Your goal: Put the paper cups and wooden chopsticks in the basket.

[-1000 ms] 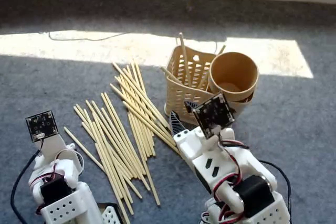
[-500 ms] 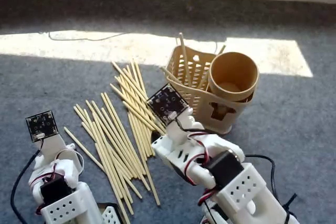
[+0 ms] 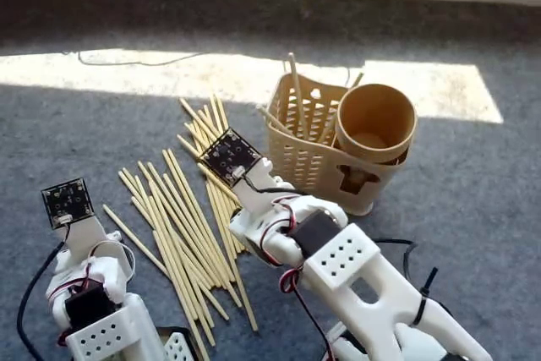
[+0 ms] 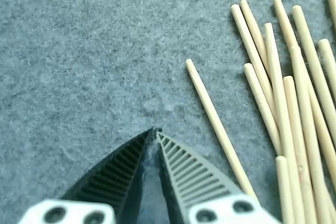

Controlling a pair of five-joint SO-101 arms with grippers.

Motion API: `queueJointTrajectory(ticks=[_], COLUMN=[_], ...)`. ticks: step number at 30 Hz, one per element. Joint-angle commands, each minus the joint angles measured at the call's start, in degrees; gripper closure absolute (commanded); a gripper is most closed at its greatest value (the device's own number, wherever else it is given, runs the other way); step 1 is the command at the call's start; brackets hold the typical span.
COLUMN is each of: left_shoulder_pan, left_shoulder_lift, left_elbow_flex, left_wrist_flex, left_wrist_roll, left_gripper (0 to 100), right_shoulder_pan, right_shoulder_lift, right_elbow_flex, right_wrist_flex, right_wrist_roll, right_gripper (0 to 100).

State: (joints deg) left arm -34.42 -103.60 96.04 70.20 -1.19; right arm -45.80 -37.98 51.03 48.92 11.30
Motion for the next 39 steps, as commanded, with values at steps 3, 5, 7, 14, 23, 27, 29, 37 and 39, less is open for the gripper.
queueJointTrajectory(ticks=[3, 5, 7, 14, 23, 27, 29, 37, 39], left_shoulder_pan=[-0.6, -0.6, -0.6, -0.6, -0.6, -0.6, -0.6, -0.6, -0.6], left_shoulder_lift=[-0.5, -0.5, -0.5, -0.5, -0.5, -0.5, -0.5, -0.5, -0.5], left_elbow_flex=[1.1, 1.1, 1.1, 1.1, 1.1, 1.1, 1.1, 1.1, 1.1], left_wrist_flex=[0.2, 0.2, 0.2, 0.2, 0.2, 0.2, 0.2, 0.2, 0.2], left_wrist_roll=[-0.3, -0.3, -0.3, -0.3, -0.3, -0.3, -0.3, -0.3, -0.3], left_gripper=[99, 99, 99, 99, 99, 99, 99, 99, 99], right_shoulder_pan=[-0.6, -0.6, -0.6, -0.4, 2.3, 2.6, 2.4, 2.4, 2.5], right_shoulder_lift=[8.8, 12.9, 17.0, 31.0, 44.1, 45.6, 45.6, 45.4, 45.3], right_elbow_flex=[-3.5, -6.0, -8.7, -18.7, -26.4, -26.6, -26.4, -26.3, -26.3], right_wrist_flex=[-9.8, -9.9, -9.9, -10.2, -10.2, -10.2, -10.2, -10.1, -10.1], right_wrist_roll=[0.8, 0.8, 0.8, 0.8, 0.8, 0.8, 0.8, 0.8, 0.8], right_gripper=[86.8, 86.8, 86.8, 86.8, 86.8, 86.8, 86.8, 95.0, 95.2])
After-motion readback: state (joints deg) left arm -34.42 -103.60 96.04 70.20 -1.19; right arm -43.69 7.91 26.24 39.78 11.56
